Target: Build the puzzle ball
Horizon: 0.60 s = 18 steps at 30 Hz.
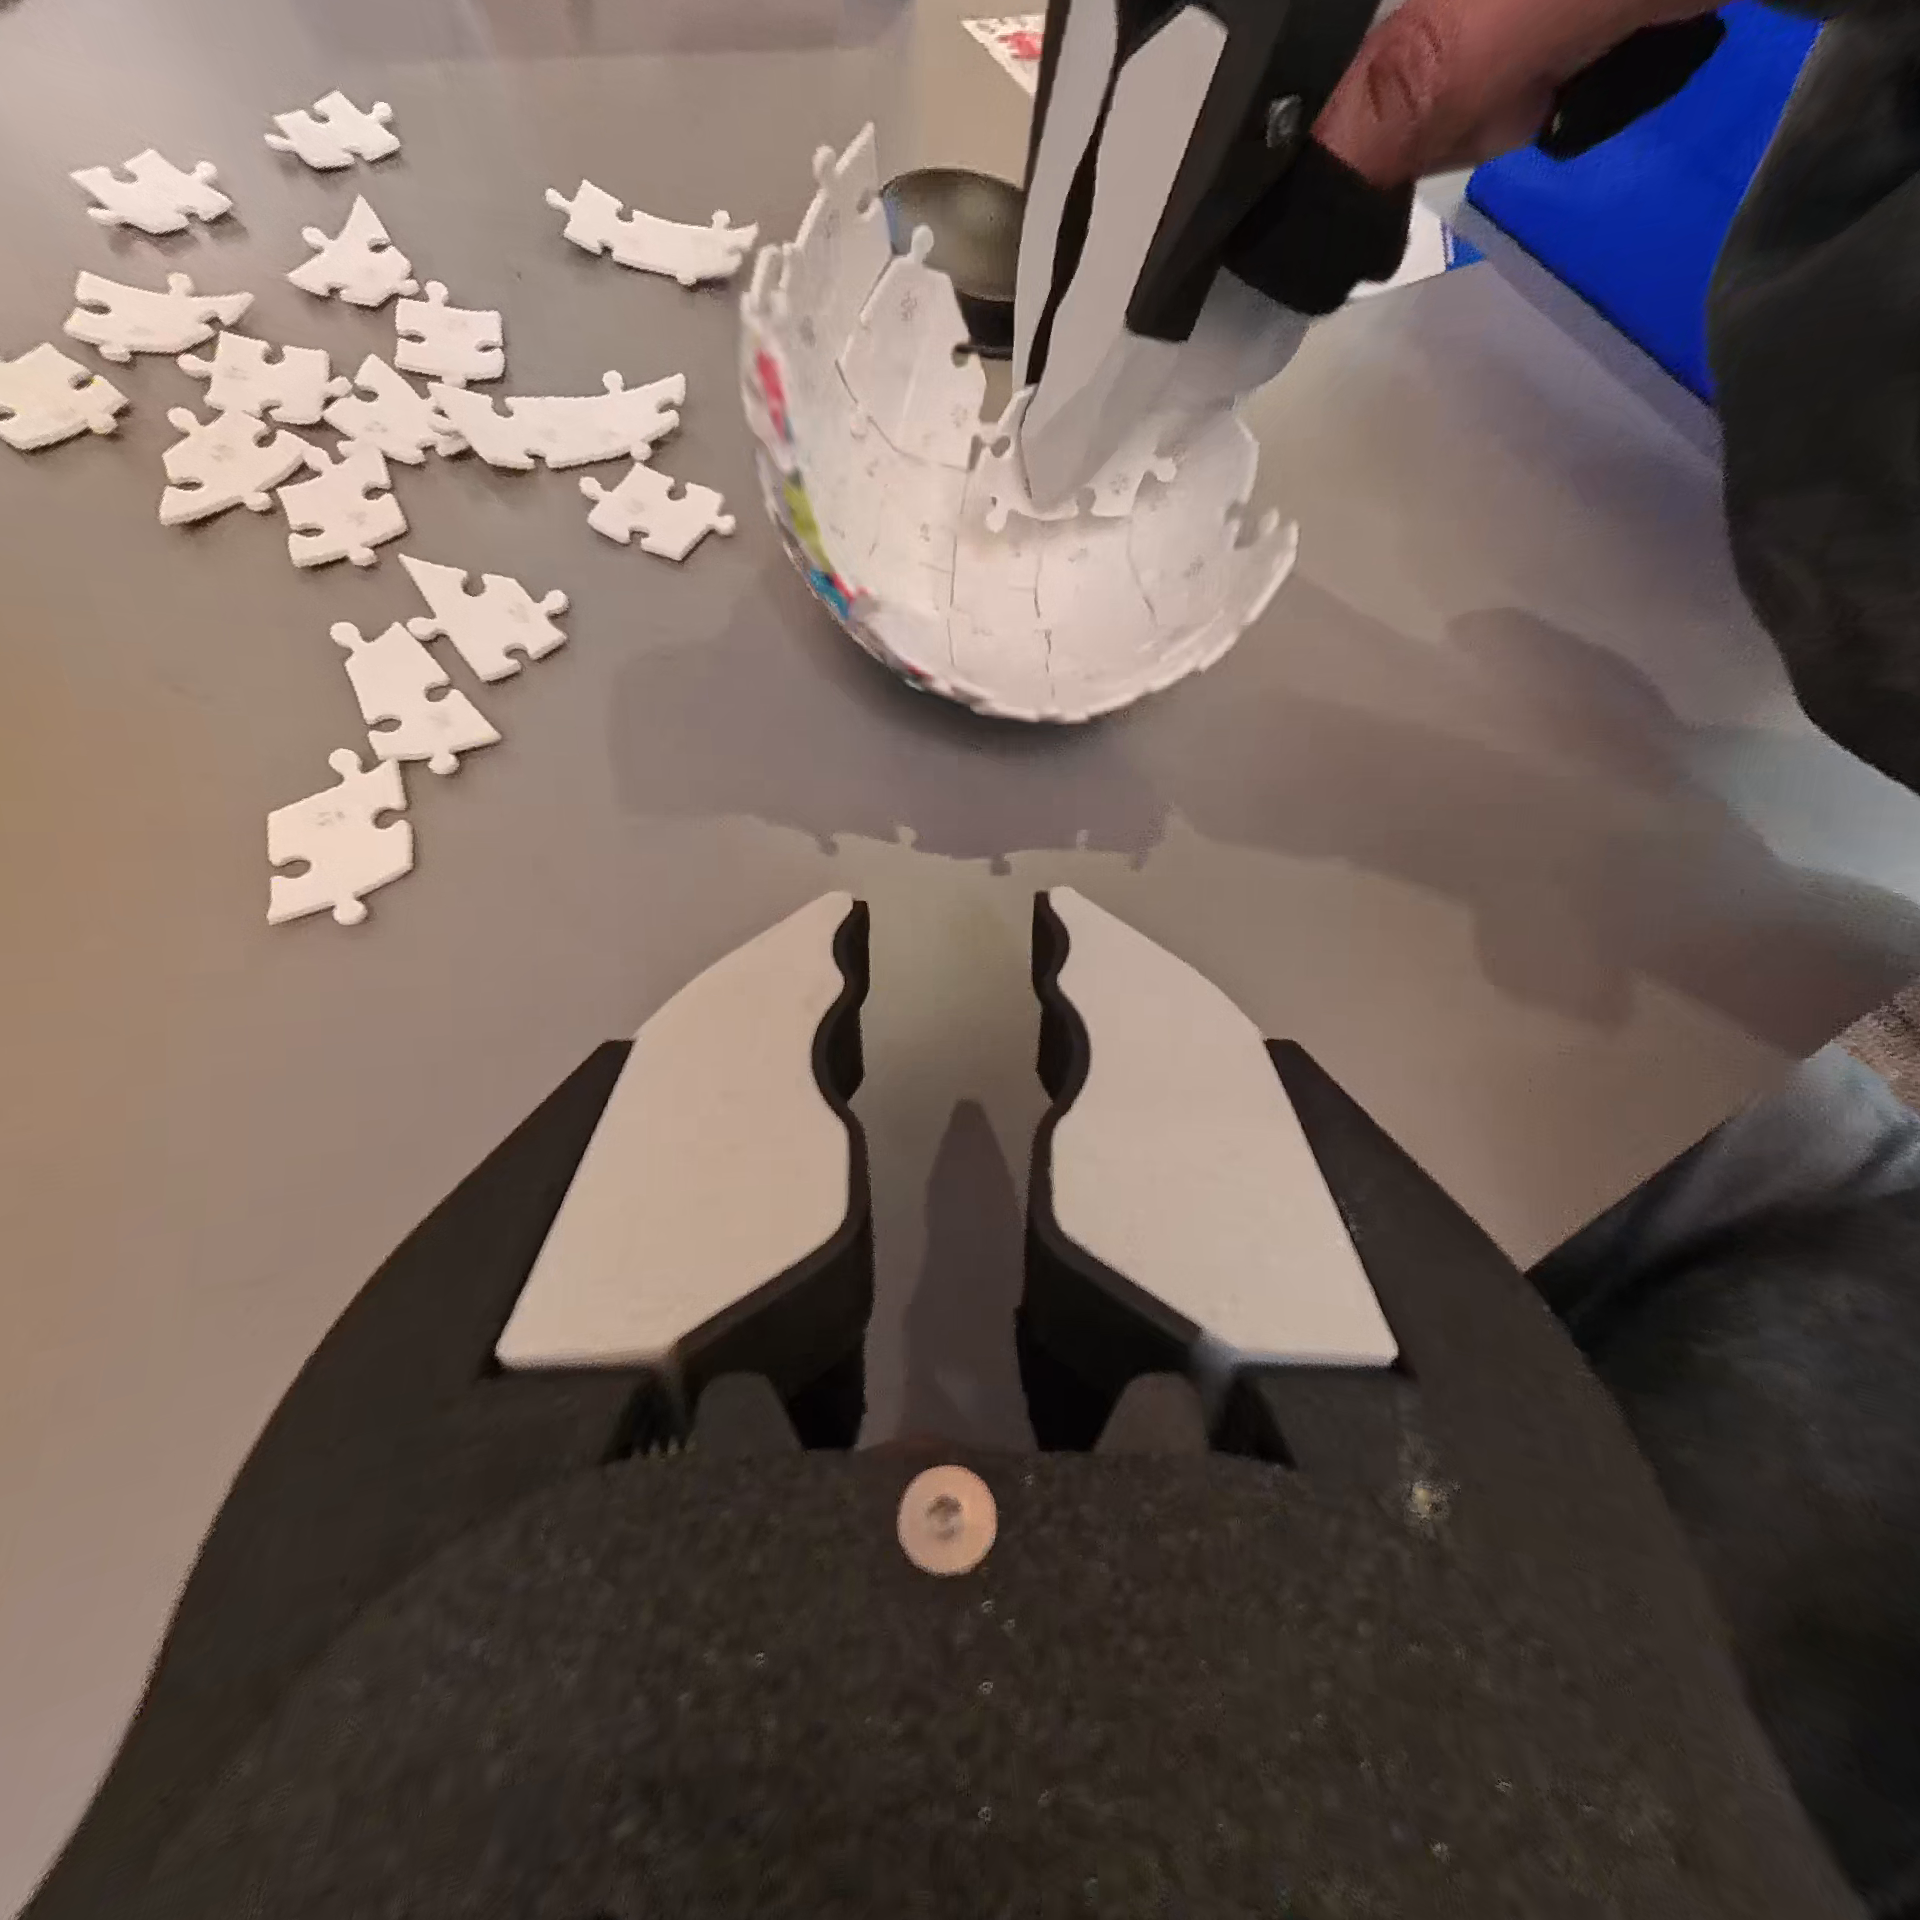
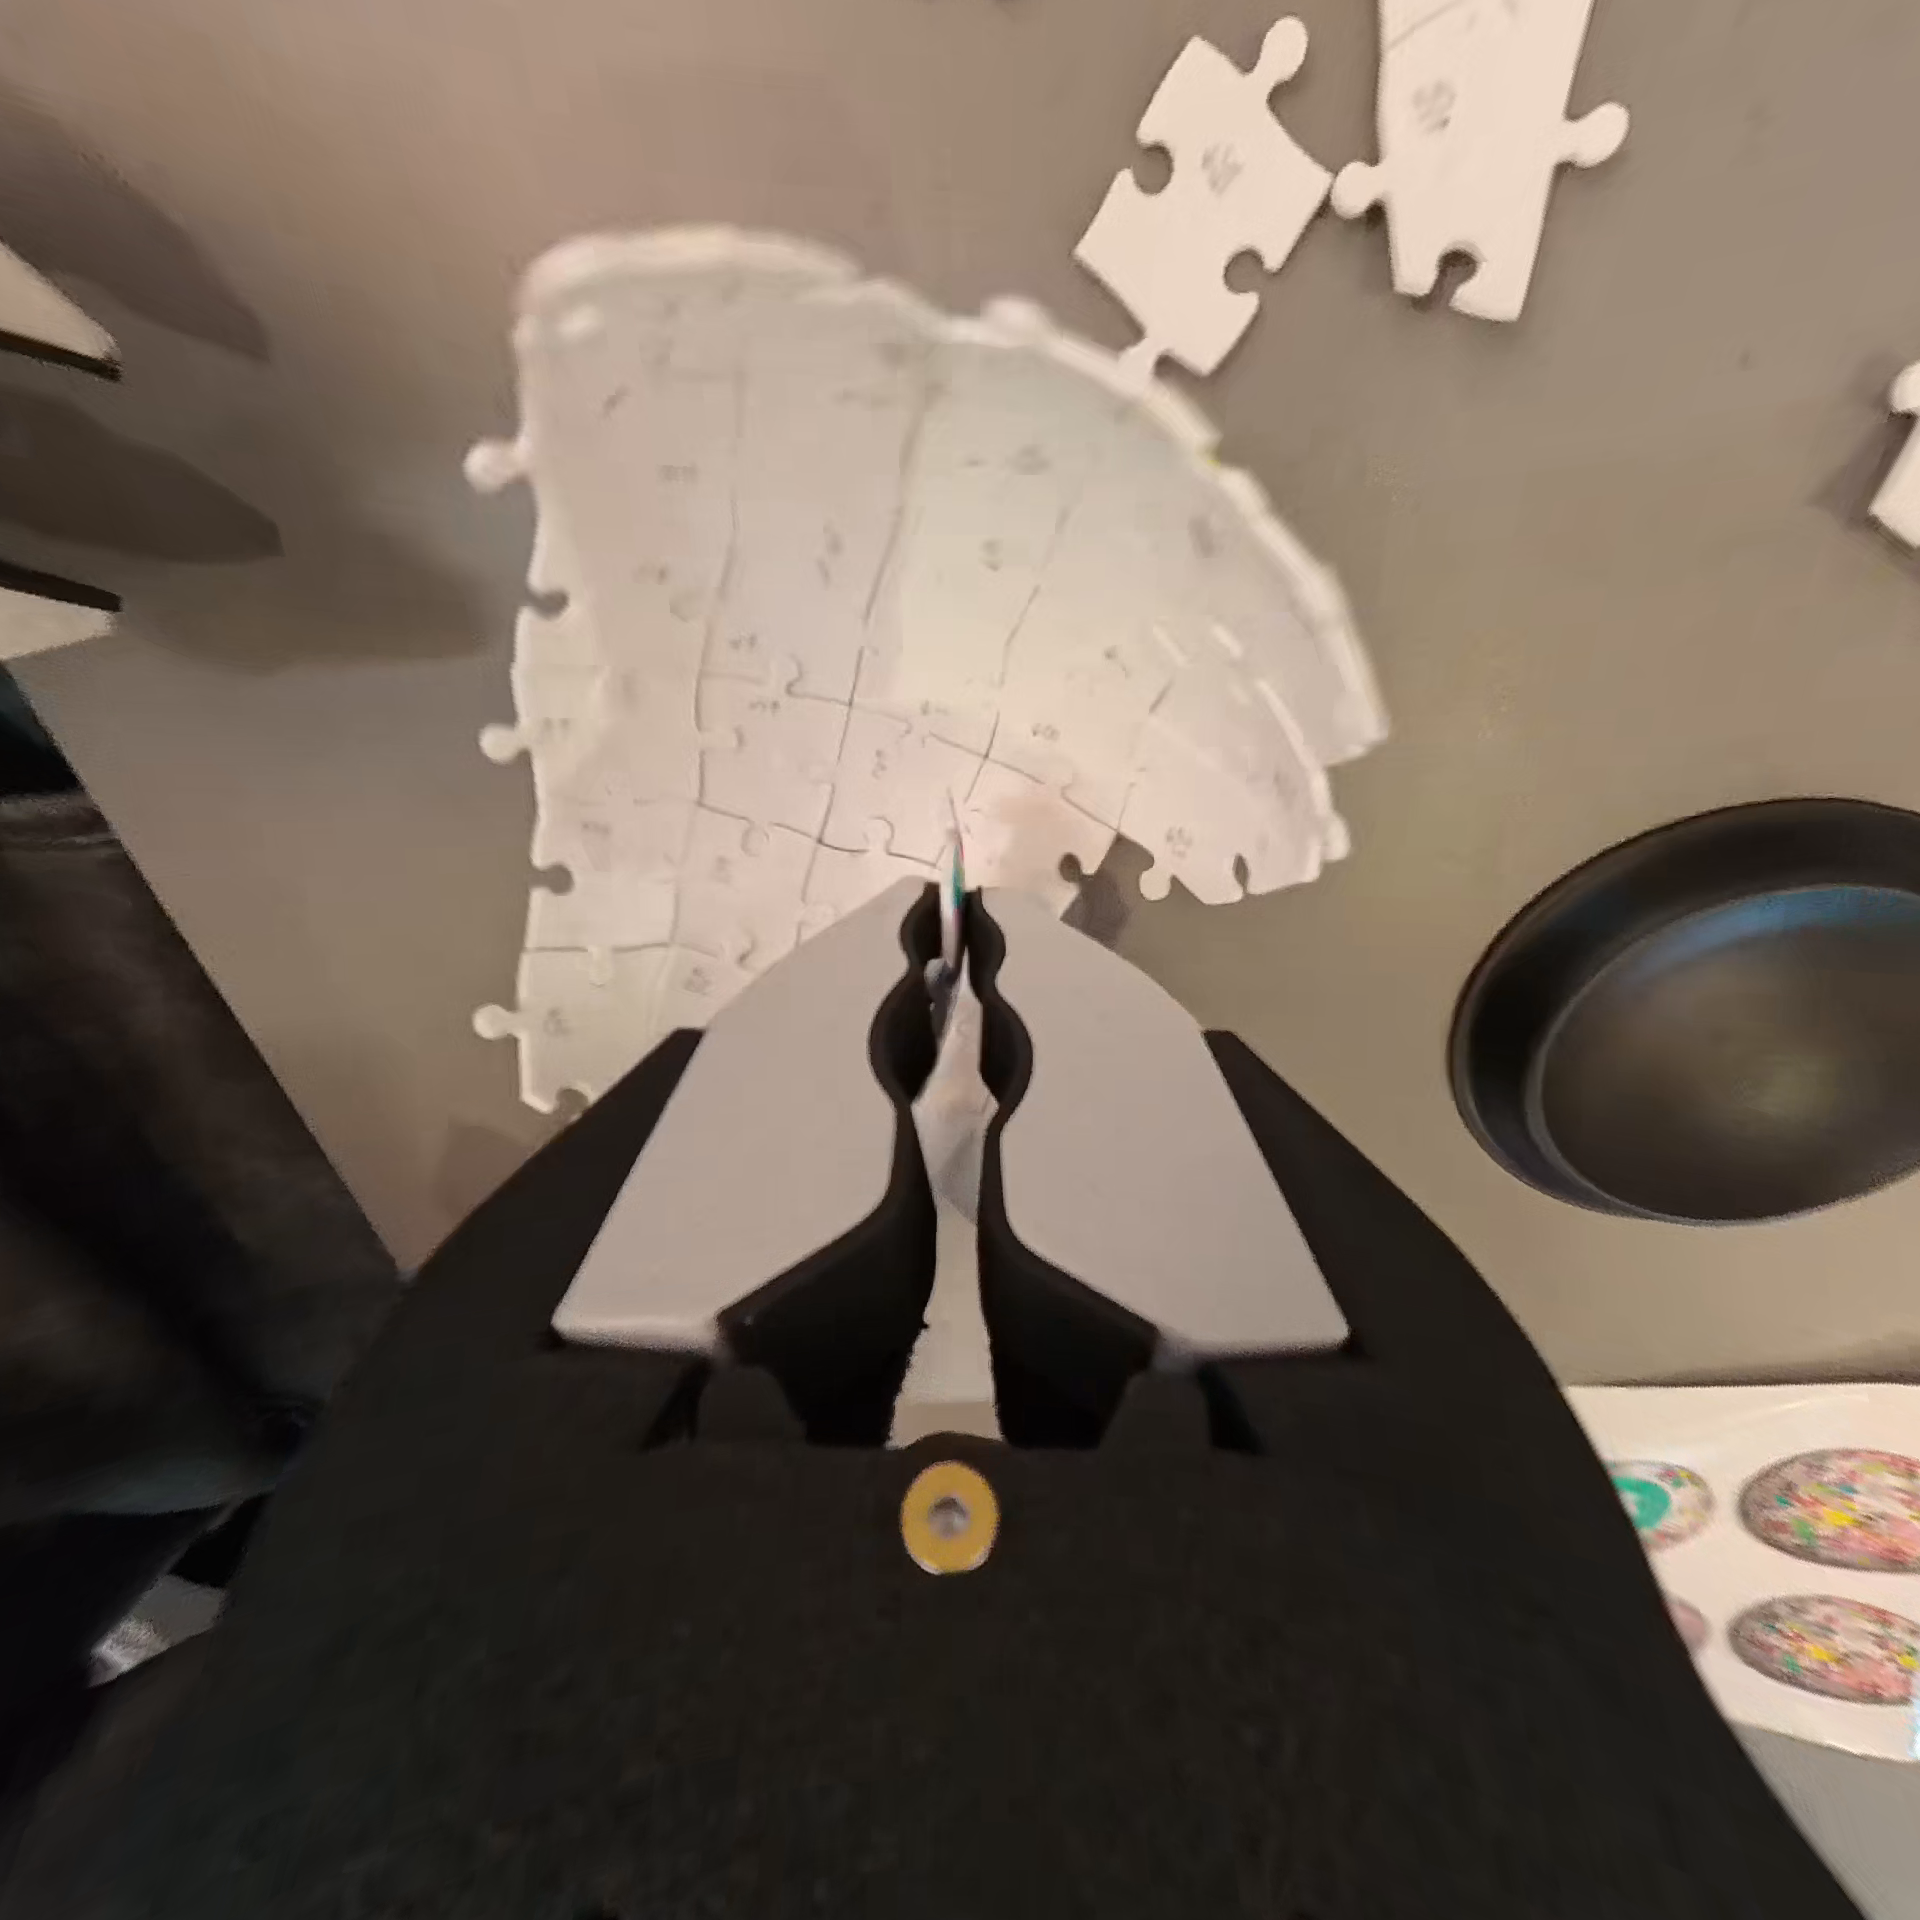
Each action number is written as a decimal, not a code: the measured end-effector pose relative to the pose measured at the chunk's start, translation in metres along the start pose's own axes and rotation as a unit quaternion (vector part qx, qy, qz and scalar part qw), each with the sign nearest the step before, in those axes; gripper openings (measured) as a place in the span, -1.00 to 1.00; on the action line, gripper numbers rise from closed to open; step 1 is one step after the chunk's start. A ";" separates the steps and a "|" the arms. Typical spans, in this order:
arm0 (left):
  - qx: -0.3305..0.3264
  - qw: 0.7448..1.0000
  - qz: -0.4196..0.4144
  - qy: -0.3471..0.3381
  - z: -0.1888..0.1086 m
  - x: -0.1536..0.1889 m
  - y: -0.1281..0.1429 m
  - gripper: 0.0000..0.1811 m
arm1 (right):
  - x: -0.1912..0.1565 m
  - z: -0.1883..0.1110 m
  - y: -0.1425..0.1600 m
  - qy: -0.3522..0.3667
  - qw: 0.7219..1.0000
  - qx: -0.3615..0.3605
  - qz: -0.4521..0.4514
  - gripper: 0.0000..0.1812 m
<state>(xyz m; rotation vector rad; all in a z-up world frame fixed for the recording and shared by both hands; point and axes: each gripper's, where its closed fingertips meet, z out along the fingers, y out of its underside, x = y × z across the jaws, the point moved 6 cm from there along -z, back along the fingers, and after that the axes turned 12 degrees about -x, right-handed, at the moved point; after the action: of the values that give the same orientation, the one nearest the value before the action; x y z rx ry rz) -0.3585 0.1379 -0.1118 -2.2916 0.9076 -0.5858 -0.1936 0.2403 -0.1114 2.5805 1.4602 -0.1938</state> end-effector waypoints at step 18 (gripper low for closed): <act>0.010 0.999 -0.041 0.032 0.017 -0.013 -0.028 -0.62 | 0.028 -0.049 0.008 -0.128 0.988 0.059 0.063 -0.97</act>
<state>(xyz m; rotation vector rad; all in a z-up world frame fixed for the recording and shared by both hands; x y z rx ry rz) -0.3445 0.1703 -0.1073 -2.3122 0.8363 -0.7041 -0.1709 0.2697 -0.0682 2.6092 1.2260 -0.5856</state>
